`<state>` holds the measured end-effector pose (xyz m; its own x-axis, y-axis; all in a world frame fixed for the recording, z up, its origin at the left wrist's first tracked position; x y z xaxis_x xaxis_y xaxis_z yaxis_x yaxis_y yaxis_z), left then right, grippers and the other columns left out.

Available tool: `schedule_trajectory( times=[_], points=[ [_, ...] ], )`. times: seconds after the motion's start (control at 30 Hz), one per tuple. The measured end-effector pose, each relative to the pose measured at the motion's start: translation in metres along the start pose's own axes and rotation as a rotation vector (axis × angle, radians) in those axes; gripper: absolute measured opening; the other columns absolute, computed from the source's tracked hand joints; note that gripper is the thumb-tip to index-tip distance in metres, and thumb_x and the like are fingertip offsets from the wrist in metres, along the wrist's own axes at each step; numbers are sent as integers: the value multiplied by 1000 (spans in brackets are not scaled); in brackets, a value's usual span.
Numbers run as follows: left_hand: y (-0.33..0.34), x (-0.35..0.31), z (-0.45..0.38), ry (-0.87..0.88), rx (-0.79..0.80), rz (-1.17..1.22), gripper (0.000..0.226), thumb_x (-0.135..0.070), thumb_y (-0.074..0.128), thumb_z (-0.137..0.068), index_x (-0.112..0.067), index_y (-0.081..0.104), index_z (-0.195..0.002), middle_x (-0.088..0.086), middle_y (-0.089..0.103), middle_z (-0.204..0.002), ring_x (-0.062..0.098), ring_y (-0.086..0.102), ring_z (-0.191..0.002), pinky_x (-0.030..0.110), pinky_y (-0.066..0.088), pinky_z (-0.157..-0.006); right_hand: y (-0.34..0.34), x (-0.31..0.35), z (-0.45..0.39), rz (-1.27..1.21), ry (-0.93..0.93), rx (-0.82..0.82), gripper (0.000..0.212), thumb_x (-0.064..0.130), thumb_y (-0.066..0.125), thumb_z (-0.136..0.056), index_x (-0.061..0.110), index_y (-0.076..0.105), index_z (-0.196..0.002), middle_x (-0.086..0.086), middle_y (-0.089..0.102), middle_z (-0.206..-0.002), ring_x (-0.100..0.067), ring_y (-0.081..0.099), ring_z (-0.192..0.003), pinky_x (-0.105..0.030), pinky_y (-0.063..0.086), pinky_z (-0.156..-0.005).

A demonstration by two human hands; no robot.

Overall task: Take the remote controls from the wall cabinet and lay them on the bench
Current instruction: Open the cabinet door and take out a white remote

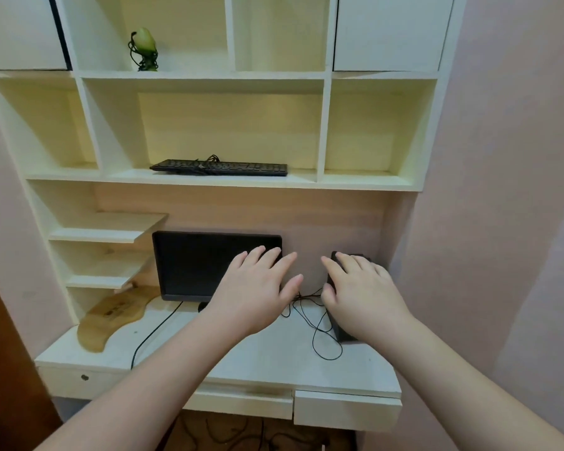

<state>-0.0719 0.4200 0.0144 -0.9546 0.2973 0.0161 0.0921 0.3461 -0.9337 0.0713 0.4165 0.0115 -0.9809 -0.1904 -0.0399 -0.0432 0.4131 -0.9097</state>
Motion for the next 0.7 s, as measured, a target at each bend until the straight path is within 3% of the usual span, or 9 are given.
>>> schedule_trajectory(
  times=[0.13, 0.2, 0.27, 0.57, 0.7],
  points=[
    [-7, -3, -42, 83, -84, -44, 64, -60, 9, -93, -33, 28, -148, -7, 36, -152, 15, 26, -142, 34, 22, -114, -1, -9, -29, 29, 2, -8, 56, 37, 32, -87, 22, 47, -138, -6, 52, -139, -27, 48, -126, -42, 35, -103],
    [-10, -8, -64, 120, -112, -58, 60, -58, 17, -95, -33, 31, -147, -6, 40, -149, 16, 31, -139, 34, 26, -110, -1, -23, -45, 49, 7, 4, 52, 39, 31, -92, 23, 40, -141, -3, 48, -142, -25, 45, -127, -40, 32, -105],
    [-12, -16, -85, 151, -121, -79, 55, -54, 24, -98, -33, 30, -148, -4, 39, -150, 16, 31, -139, 35, 27, -108, -5, -39, -60, 67, 13, -3, 49, 41, 30, -94, 24, 39, -139, 0, 49, -137, -24, 46, -124, -38, 32, -103],
    [-45, -51, -178, 181, -215, -68, 54, -55, 24, -97, -34, 29, -147, -9, 40, -148, 12, 36, -136, 35, 27, -112, -48, -120, -135, 76, -65, -127, 43, 44, 32, -95, 27, 41, -134, 4, 51, -130, -19, 47, -119, -35, 33, -98],
    [-67, -65, -226, 170, -292, -128, 68, -61, 6, -86, -36, 37, -141, -11, 48, -138, 11, 42, -129, 32, 33, -104, -75, -147, -175, 72, -112, -213, 41, 42, 33, -95, 27, 42, -132, 4, 53, -126, -20, 49, -117, -35, 36, -94]
  ],
)
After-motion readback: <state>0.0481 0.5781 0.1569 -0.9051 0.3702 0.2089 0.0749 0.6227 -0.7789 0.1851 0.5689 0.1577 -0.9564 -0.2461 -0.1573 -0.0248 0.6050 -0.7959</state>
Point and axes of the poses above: each hand's wrist, its own z-axis away from the middle knuckle, its own y-axis out of the palm, x = y × z, the point moved 7 cm from there along -z, towards the middle knuckle
